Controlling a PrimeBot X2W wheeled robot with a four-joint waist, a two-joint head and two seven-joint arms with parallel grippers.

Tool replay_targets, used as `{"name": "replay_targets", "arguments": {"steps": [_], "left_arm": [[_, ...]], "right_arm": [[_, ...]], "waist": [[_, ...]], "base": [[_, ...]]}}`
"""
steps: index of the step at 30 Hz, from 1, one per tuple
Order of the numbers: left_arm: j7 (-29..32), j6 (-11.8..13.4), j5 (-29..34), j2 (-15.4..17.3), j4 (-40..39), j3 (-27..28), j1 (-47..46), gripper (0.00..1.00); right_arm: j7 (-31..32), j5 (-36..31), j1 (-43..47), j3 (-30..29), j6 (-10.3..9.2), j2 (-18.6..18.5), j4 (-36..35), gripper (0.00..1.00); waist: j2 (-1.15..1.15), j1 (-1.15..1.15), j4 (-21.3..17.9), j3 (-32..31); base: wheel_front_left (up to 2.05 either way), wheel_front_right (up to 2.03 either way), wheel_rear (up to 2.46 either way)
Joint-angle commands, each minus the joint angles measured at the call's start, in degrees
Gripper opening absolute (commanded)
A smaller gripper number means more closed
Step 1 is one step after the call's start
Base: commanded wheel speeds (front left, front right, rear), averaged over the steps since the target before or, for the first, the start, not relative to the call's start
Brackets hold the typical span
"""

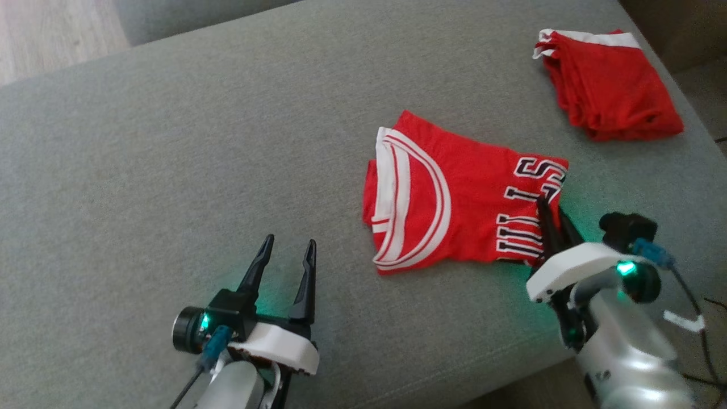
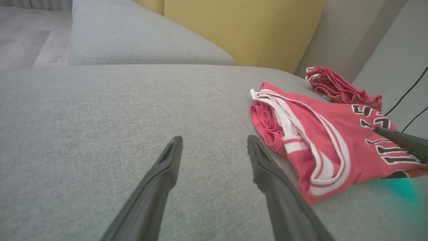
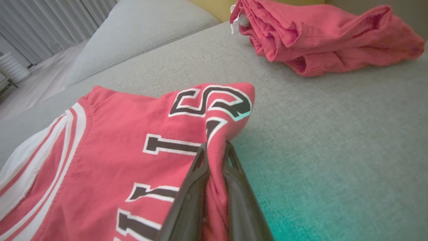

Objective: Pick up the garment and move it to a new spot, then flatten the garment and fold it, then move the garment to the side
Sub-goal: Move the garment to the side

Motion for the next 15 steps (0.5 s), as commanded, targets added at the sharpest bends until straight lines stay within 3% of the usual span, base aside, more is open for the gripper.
{"name": "replay_targets", "arguments": {"steps": [1,6,15], "left_arm": [[-0.3,-0.06,0.18,0.22,-1.1,1.46,-1.82,1.0],[-0.3,0.0,1.04,0.22,-0.44,1.59,-1.41,1.0],[-0.3,0.48,1.69,0.22,0.05,1.94,-2.97,1.0]], "right_arm": [[-0.67,-0.79,-2.37,0.98,0.19,-0.58,-2.02,0.0],[0.65,-2.82,-10.15,0.89,0.19,-6.68,-3.02,0.0],[7.65,-10.47,-23.07,-1.91,0.19,-22.52,1.97,0.0]], "waist": [[0.0,0.0,0.46,0.5],[0.0,0.0,2.63,2.02],[0.0,0.0,7.49,4.89]], "base": [[0.0,0.0,0.0],[0.0,0.0,0.0],[0.0,0.0,0.0]]}}
